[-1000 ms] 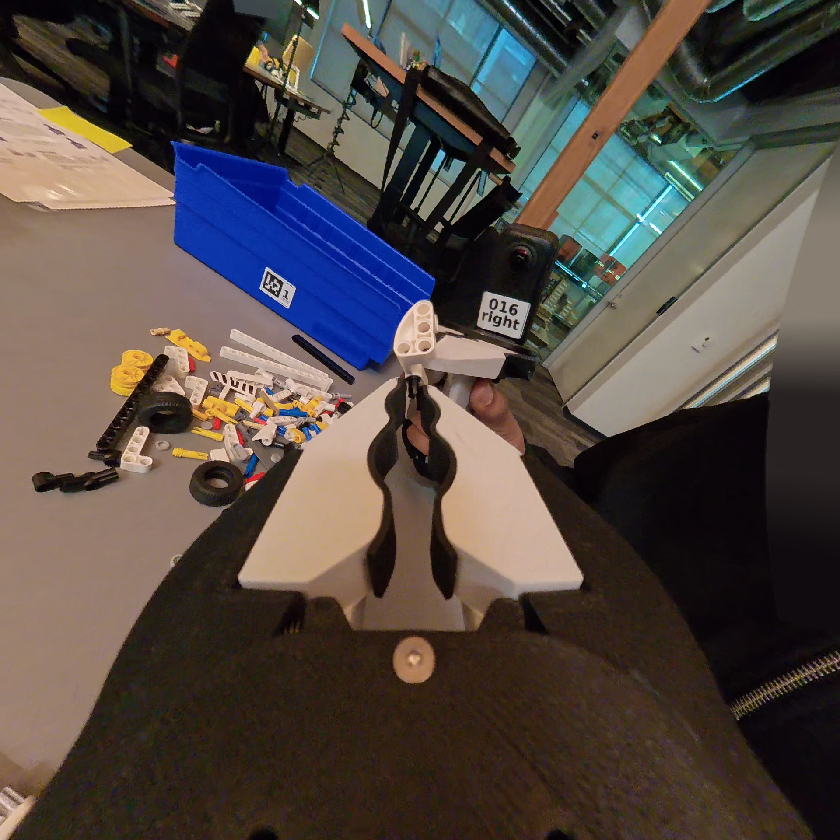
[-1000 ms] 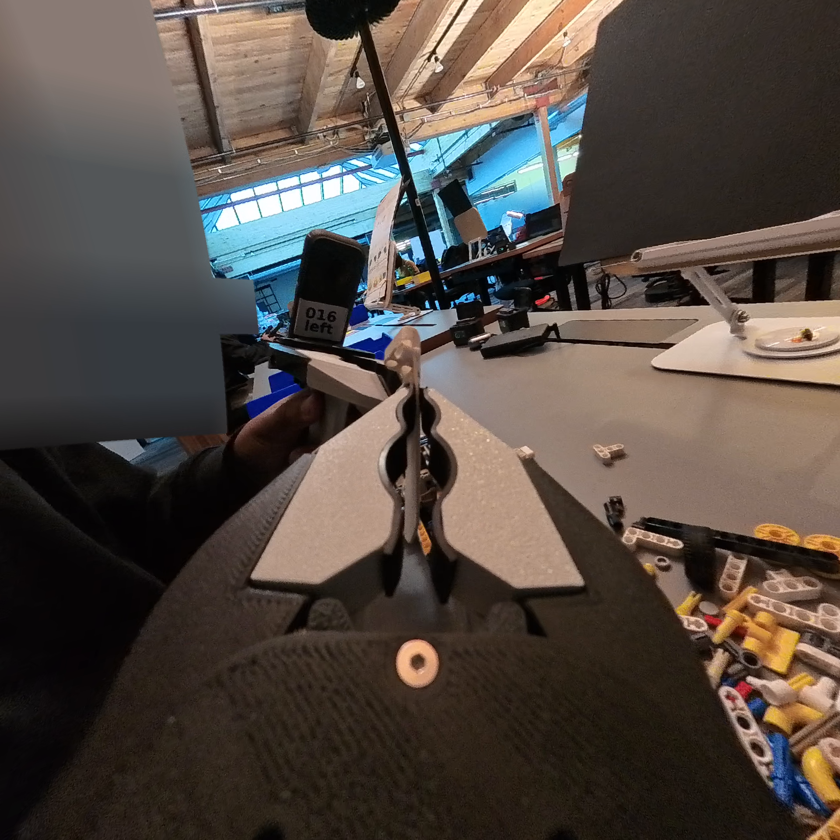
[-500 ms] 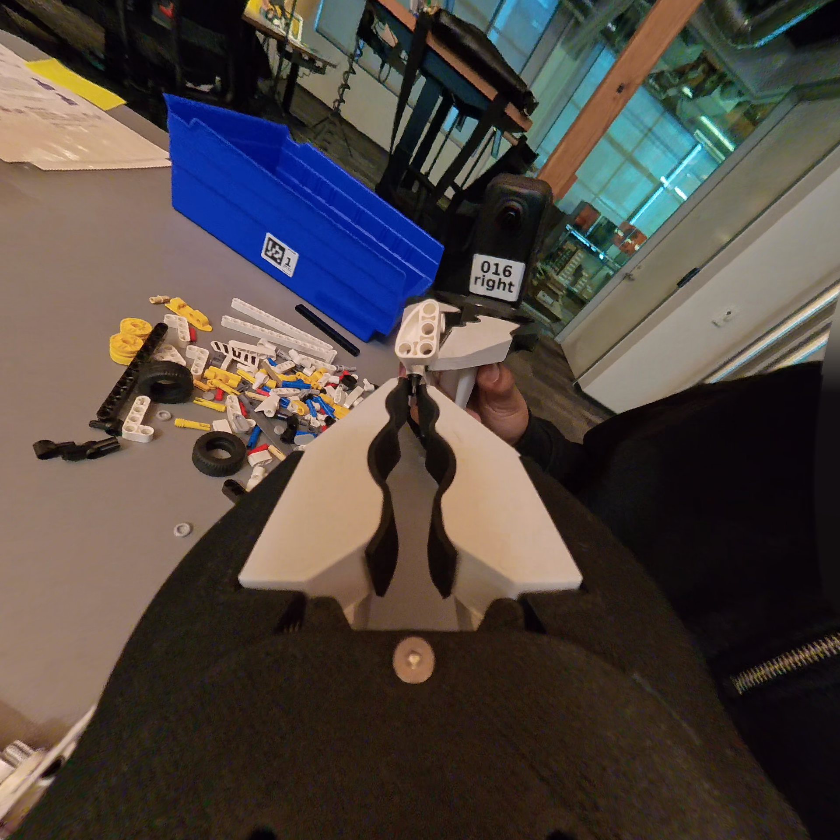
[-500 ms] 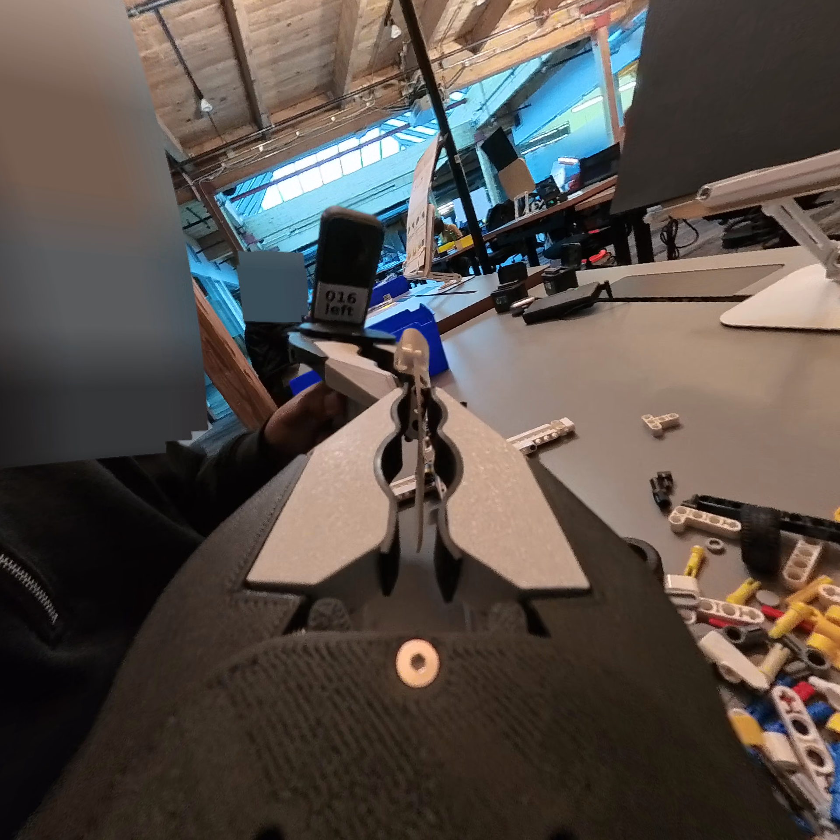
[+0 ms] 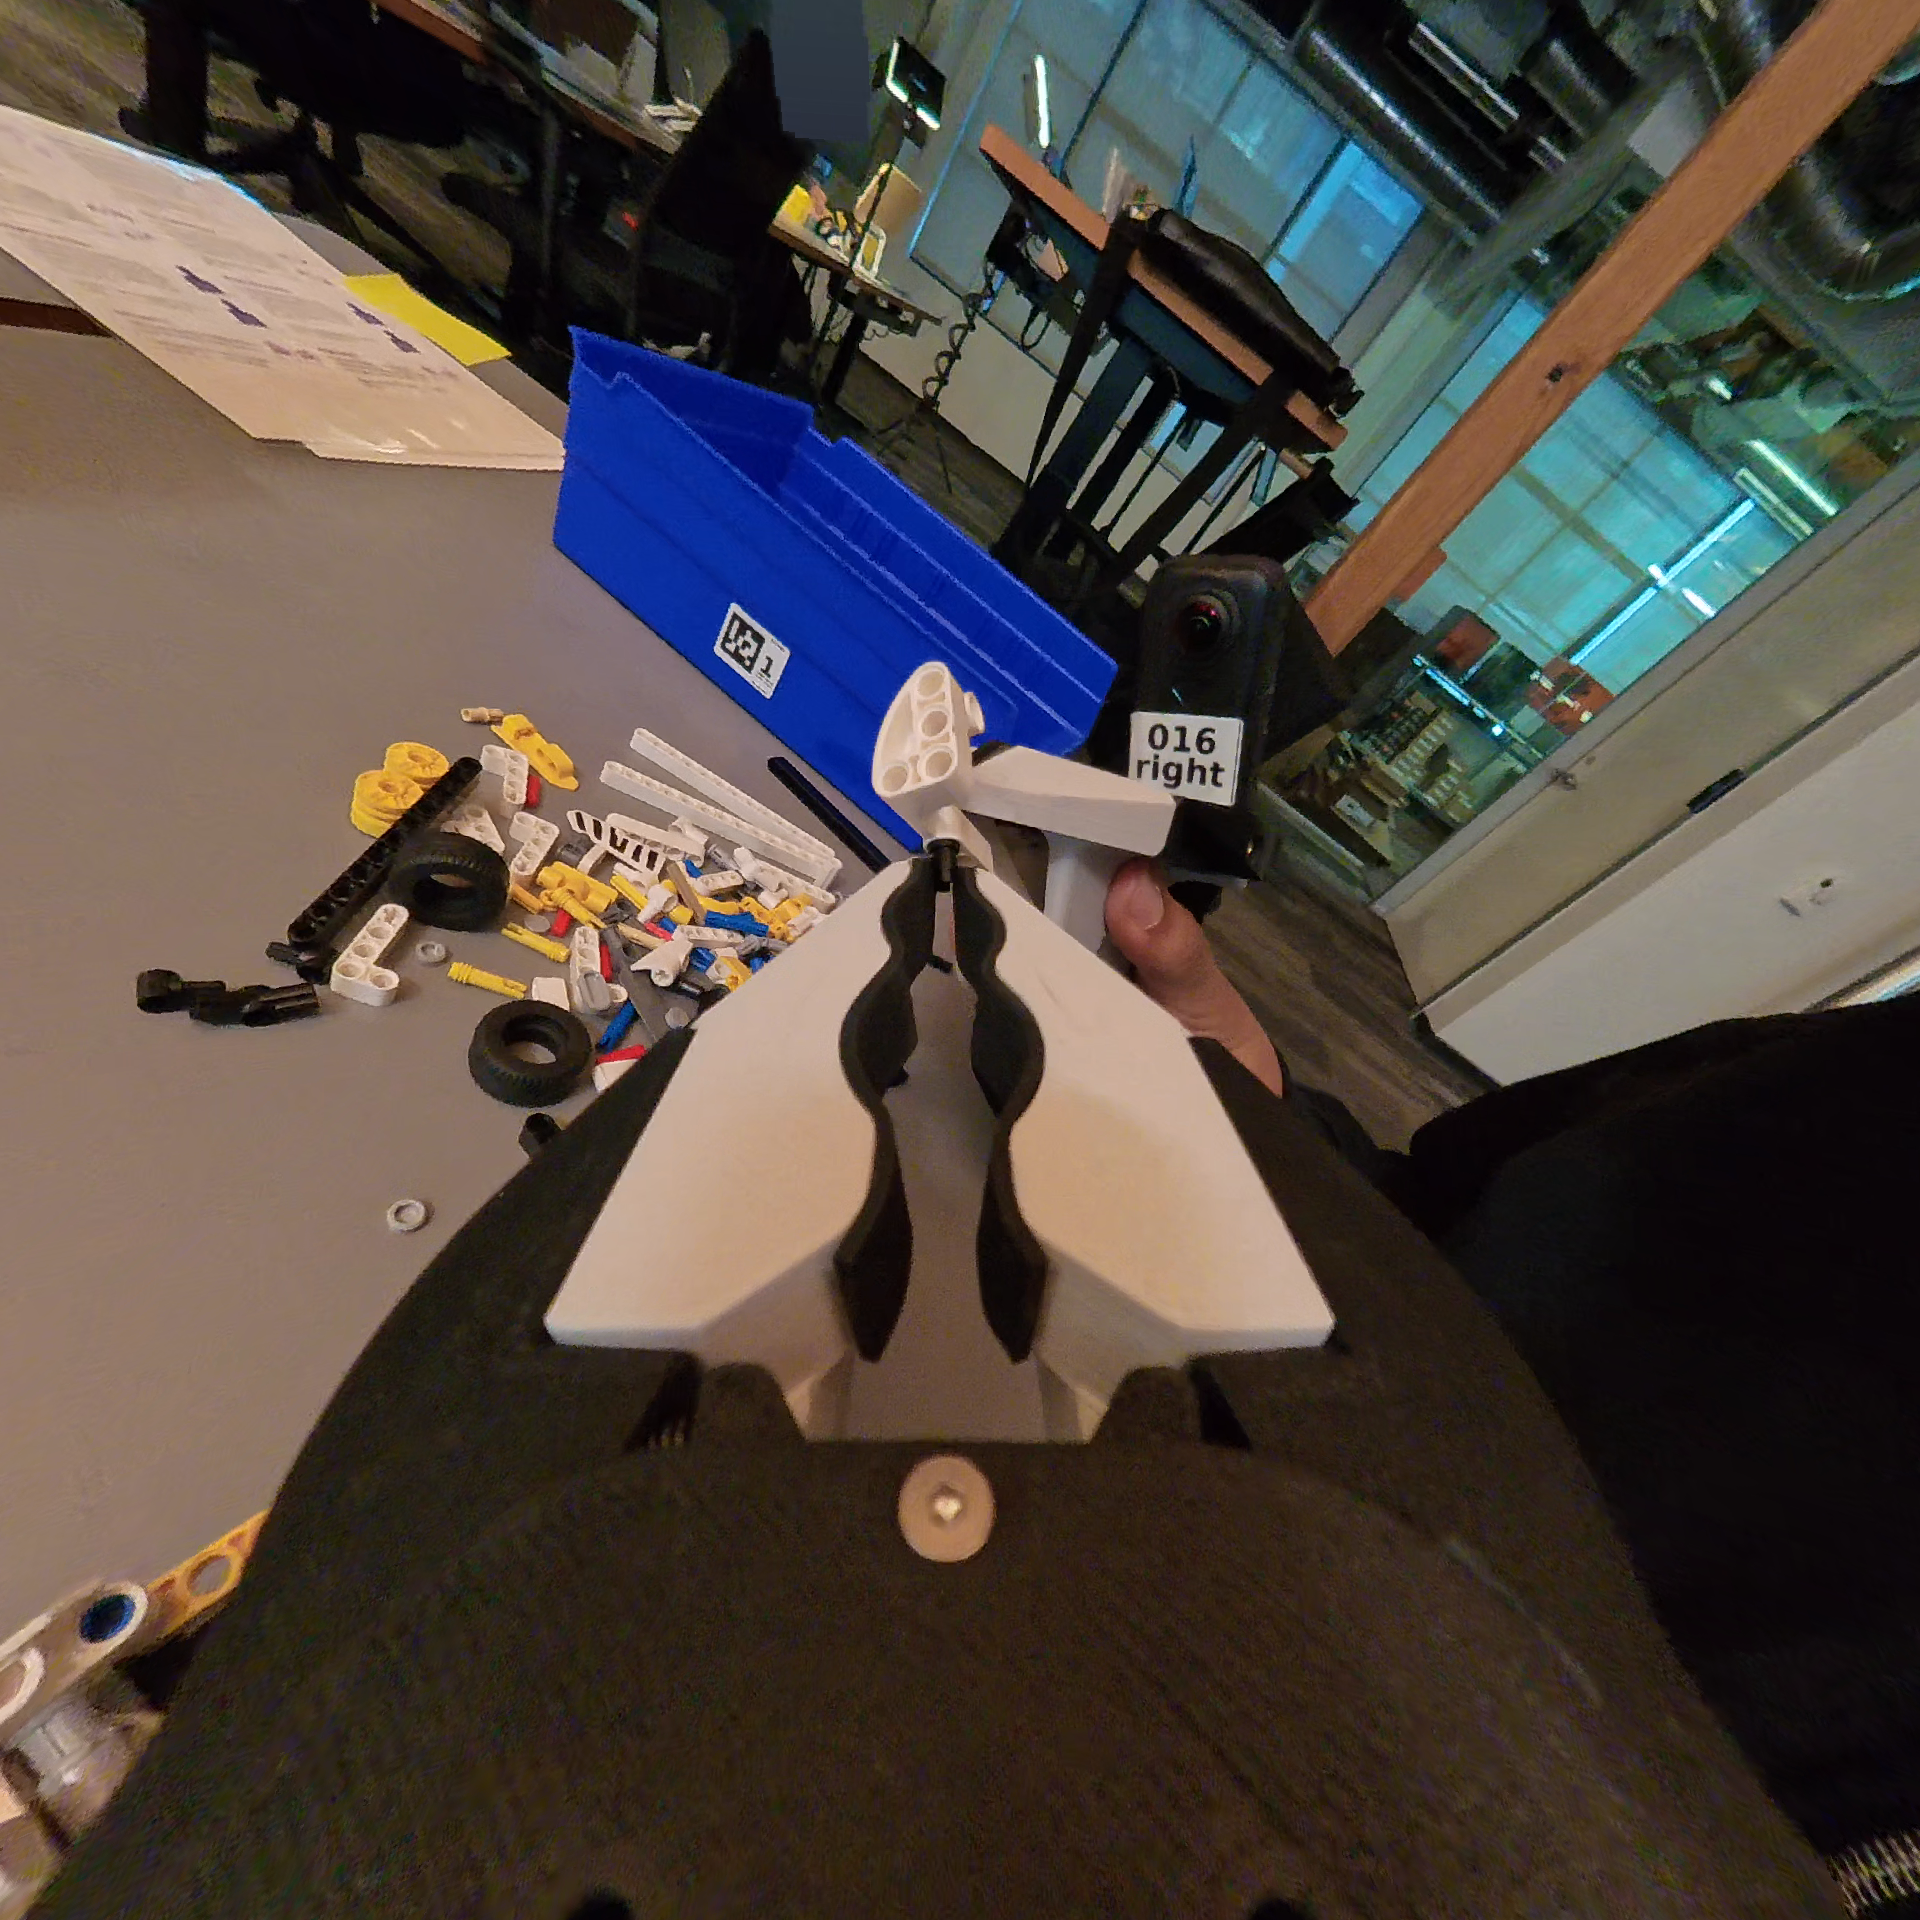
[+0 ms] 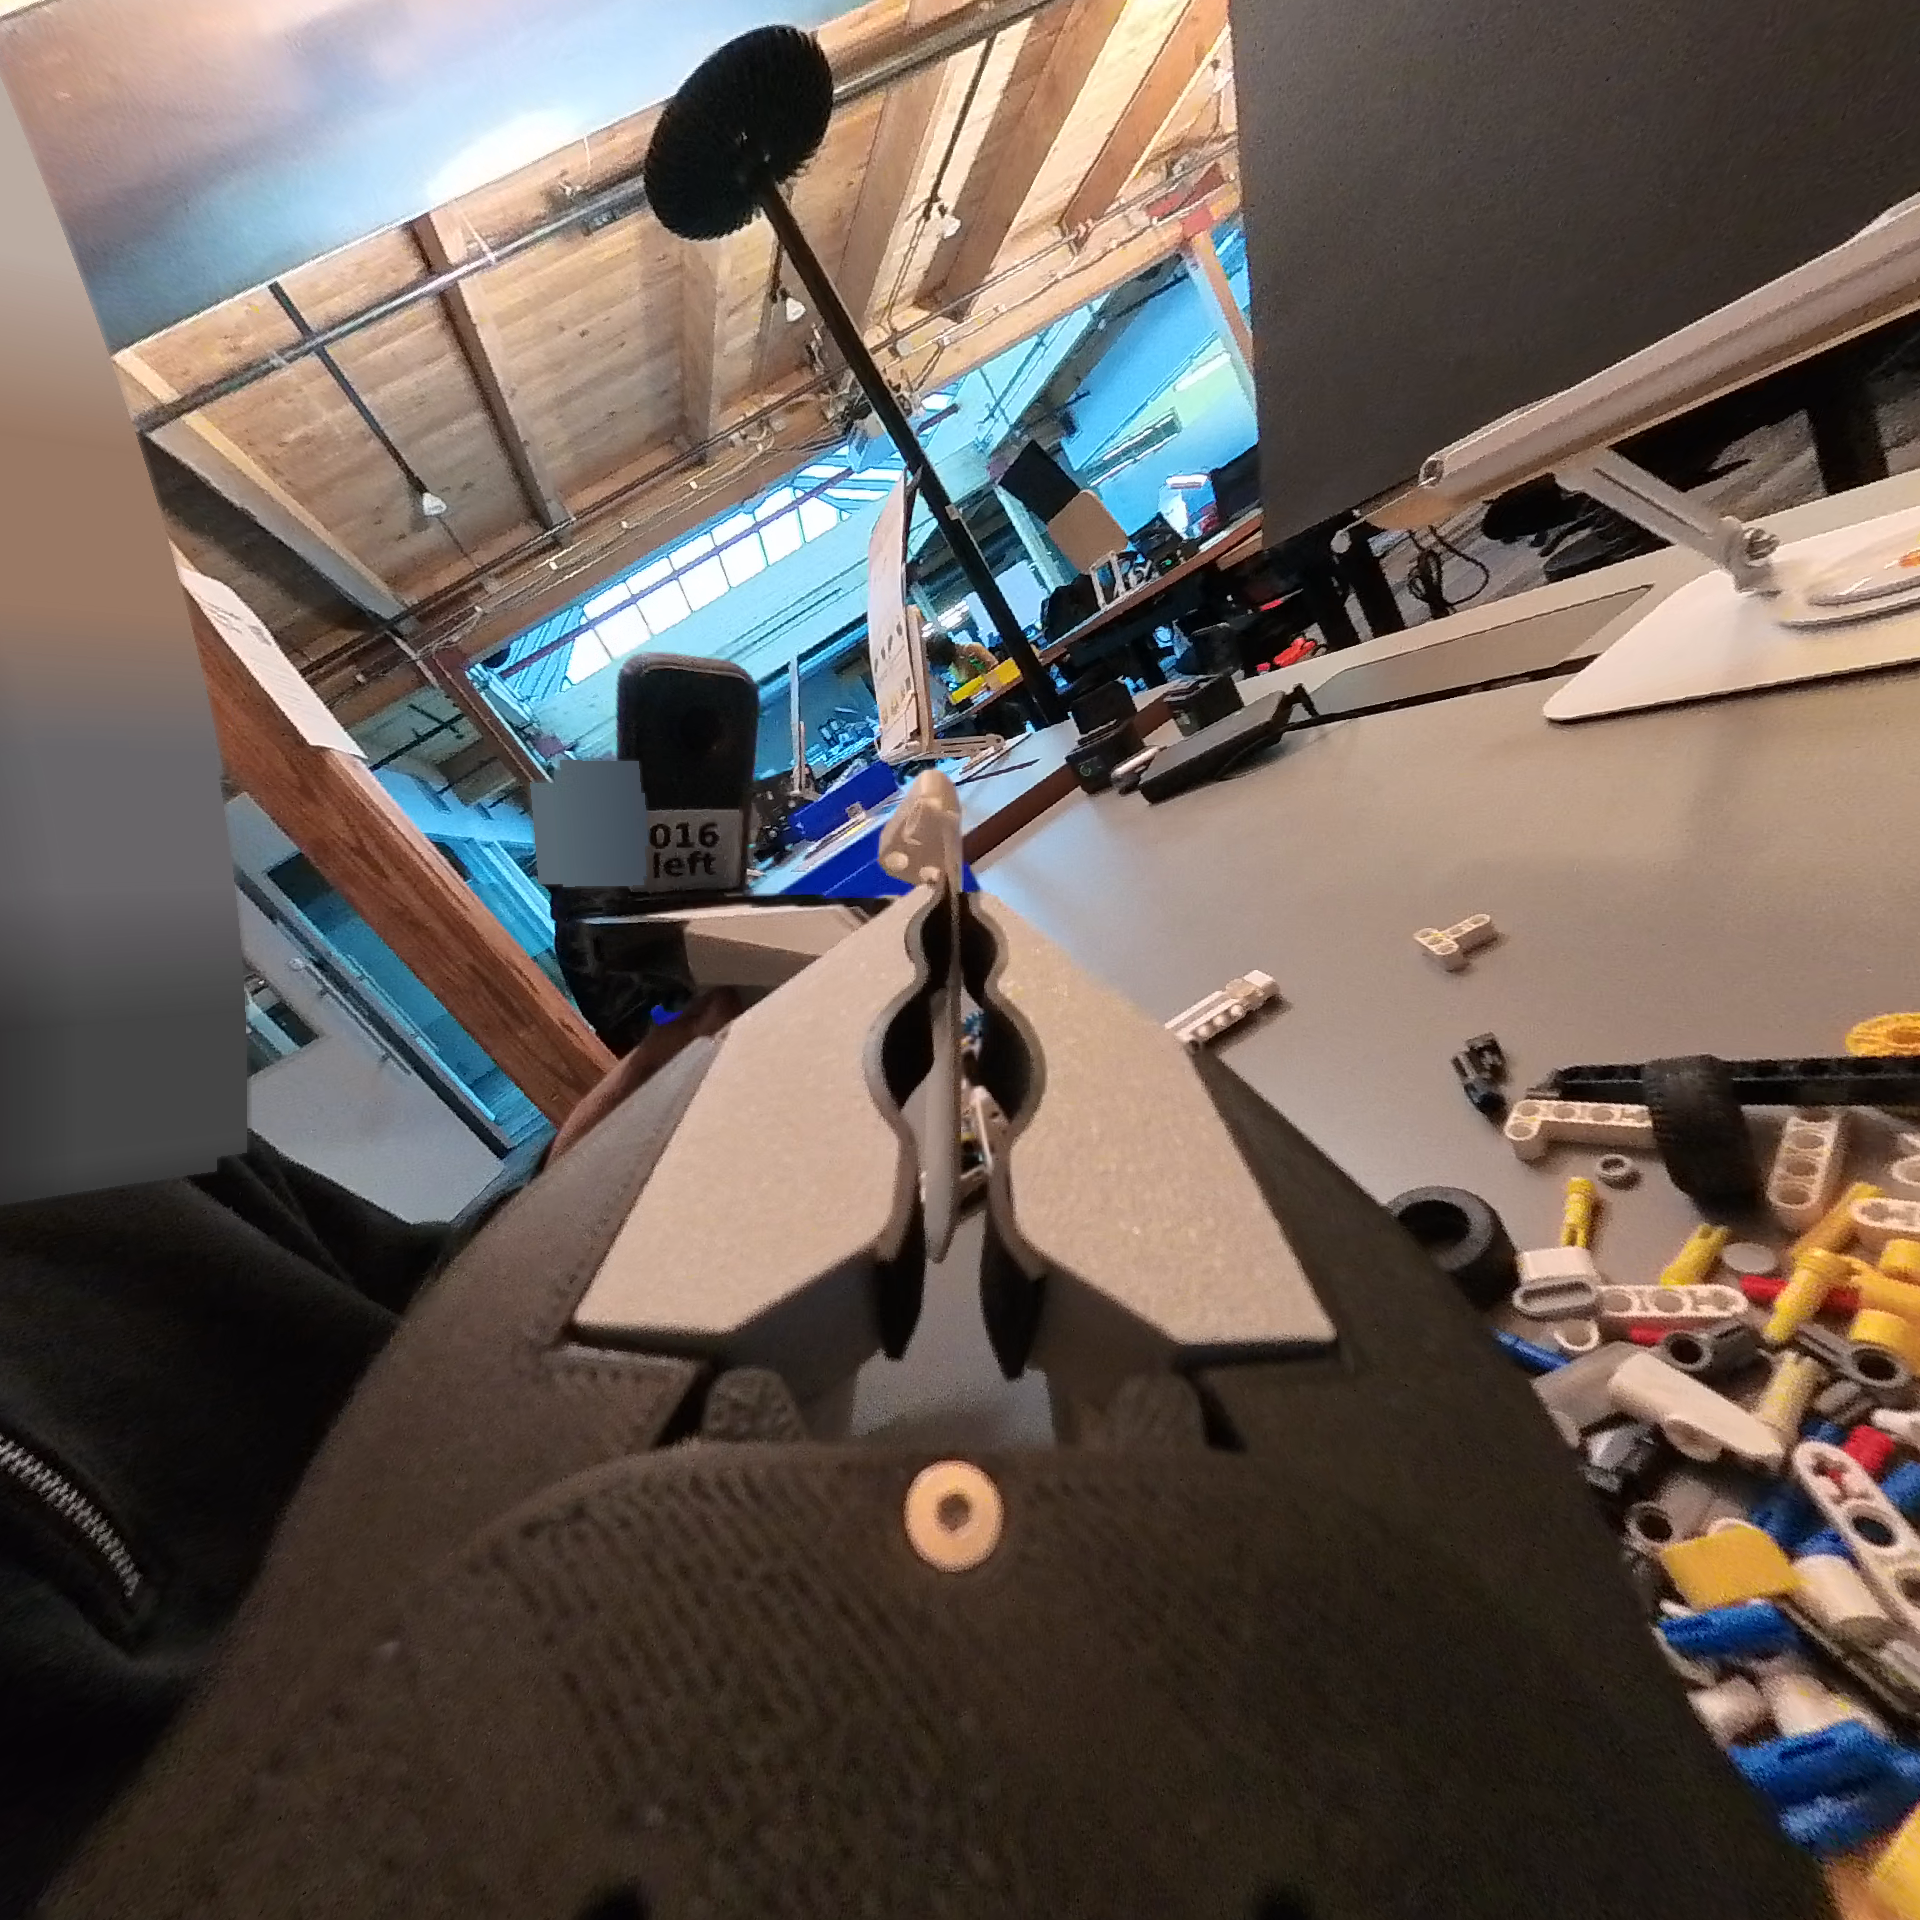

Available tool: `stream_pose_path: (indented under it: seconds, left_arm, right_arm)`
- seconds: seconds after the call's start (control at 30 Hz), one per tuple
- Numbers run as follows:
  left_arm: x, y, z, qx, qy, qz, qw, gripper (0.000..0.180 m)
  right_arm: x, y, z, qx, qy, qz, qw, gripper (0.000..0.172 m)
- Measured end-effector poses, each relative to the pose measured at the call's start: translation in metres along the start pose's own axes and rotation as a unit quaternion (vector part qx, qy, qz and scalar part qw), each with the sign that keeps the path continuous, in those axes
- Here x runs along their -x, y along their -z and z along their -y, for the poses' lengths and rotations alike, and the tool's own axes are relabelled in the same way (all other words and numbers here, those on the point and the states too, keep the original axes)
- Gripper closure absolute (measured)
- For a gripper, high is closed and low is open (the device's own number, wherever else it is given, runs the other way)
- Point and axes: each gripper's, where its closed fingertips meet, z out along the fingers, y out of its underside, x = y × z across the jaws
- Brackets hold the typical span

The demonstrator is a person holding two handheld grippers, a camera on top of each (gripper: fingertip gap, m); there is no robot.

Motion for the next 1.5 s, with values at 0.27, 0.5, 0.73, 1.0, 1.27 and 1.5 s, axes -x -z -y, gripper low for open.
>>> stream_pose_path:
  seconds: [0.27,0.5,0.73,1.0,1.27,1.5]
  left_arm:
    - [0.015,0.024,-0.006,-0.029,0.043,0.025,0.998,0.179]
    - [0.042,-0.021,-0.045,0.220,-0.176,0.175,0.943,0.179]
    - [0.070,-0.072,-0.065,0.345,-0.177,0.222,0.895,0.179]
    - [0.053,-0.077,-0.023,0.224,-0.146,0.186,0.945,0.140]
    - [0.000,-0.090,-0.021,0.172,-0.165,0.069,0.969,0.153]
    - [-0.013,-0.090,-0.015,0.145,-0.148,0.046,0.977,0.165]
  right_arm:
    - [-0.029,0.050,0.054,-0.078,0.073,-0.114,0.988,0.172]
    - [-0.024,0.054,0.061,-0.031,0.145,-0.146,0.978,0.172]
    - [-0.036,0.066,0.054,-0.011,0.117,-0.161,0.980,0.172]
    - [-0.057,0.089,0.057,-0.065,0.029,-0.164,0.984,0.172]
    - [-0.048,0.080,0.050,-0.065,0.027,-0.162,0.984,0.172]
    - [-0.036,0.059,0.037,-0.049,0.045,-0.154,0.986,0.172]
